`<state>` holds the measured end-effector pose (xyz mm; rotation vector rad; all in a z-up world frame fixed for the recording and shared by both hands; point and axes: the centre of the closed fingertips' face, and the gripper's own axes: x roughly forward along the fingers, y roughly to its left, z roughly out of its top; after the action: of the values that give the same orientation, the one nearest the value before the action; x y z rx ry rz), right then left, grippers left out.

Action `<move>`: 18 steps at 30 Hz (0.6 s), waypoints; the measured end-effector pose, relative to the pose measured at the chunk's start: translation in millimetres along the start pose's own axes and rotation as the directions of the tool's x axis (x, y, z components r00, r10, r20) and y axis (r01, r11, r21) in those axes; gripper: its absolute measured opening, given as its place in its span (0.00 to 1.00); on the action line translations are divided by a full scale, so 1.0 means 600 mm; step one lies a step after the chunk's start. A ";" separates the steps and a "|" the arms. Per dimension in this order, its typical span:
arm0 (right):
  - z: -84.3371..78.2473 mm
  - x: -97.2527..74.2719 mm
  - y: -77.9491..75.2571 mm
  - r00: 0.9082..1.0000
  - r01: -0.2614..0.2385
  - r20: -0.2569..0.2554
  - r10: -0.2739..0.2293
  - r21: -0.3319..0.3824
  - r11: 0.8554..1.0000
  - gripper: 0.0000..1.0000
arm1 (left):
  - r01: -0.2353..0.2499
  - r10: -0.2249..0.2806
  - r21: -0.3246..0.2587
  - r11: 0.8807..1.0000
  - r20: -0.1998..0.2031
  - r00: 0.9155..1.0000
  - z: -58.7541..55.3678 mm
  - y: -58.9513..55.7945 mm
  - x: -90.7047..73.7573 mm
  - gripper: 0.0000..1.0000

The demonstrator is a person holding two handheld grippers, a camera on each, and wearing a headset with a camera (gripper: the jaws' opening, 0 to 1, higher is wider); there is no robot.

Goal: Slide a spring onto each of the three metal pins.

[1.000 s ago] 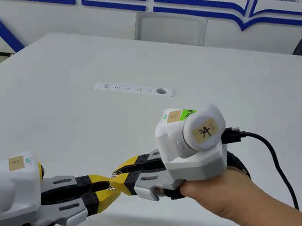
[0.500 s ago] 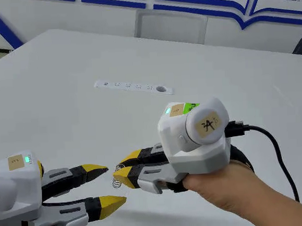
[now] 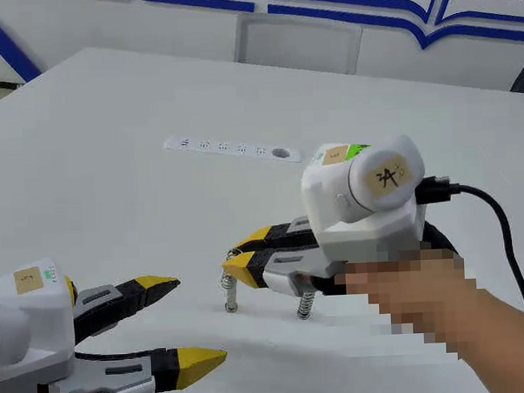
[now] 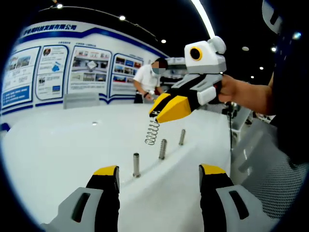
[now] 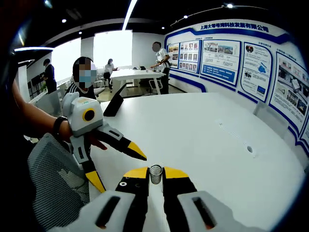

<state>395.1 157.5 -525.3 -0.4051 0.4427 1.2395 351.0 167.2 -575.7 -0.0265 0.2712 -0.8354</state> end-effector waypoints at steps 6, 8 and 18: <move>-0.011 0.017 -0.027 0.999 0.027 -0.031 -0.027 -0.001 1.000 0.11 | 0.008 -0.008 0.006 1.000 -0.011 1.000 -0.003 -0.006 0.003 0.71; -0.018 0.025 -0.030 0.999 0.024 -0.043 -0.024 0.005 1.000 0.11 | 0.009 -0.009 0.005 1.000 -0.013 1.000 -0.005 -0.006 0.003 0.72; -0.031 0.049 -0.028 0.997 0.004 -0.077 -0.004 0.000 1.000 0.11 | 0.000 0.000 -0.004 1.000 -0.015 1.000 -0.008 -0.003 -0.002 0.73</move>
<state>417.3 166.9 -555.9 -0.4540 0.5076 1.2232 347.5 167.2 -579.4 -0.0236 0.2864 -0.8352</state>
